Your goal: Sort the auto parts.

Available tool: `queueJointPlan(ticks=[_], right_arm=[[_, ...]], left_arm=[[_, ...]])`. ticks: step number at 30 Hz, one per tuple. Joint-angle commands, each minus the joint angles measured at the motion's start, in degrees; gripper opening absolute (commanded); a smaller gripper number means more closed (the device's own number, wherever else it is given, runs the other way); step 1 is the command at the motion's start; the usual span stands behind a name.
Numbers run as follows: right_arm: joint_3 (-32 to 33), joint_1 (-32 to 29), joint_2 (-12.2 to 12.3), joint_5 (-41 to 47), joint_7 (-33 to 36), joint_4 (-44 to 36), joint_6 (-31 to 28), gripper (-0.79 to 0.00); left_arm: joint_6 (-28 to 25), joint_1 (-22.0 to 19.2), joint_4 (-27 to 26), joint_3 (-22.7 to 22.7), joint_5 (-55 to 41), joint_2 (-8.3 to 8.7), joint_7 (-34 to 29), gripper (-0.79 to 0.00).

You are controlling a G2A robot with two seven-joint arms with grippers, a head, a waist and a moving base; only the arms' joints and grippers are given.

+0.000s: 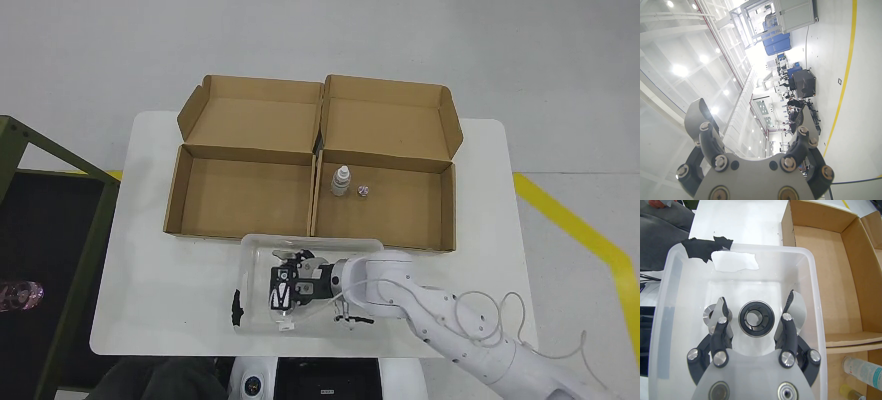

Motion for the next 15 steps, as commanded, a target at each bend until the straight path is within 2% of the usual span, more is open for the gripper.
queueJointPlan(ticks=[1, 7, 10, 13, 15], right_arm=[[0.2, -0.1, 0.0, -0.3, 0.2, 0.2, -0.1, -0.243], [0.8, -0.5, -0.1, -0.9, 0.8, 1.0, -0.4, -0.280], [0.9, -0.6, -0.2, -1.1, 0.9, 1.6, -0.8, -0.348], [0.9, -0.6, -0.4, -1.3, 1.1, 2.1, -0.9, -0.342], [0.8, -0.5, -0.6, -1.4, 1.1, 2.4, -1.0, -0.311]], left_arm=[[0.0, 0.0, 0.0, 0.0, 0.0, 0.00, 0.0, 0.000], [0.0, 0.0, 0.0, 0.0, 0.0, 0.00, 0.0, 0.000], [0.0, 0.0, 0.0, 0.0, 0.0, 0.00, 0.0, 0.000], [0.0, 0.0, 0.0, 0.0, 0.0, 0.00, 0.0, 0.000], [0.0, 0.0, 0.0, 0.0, 0.0, 0.00, 0.0, 0.000]])
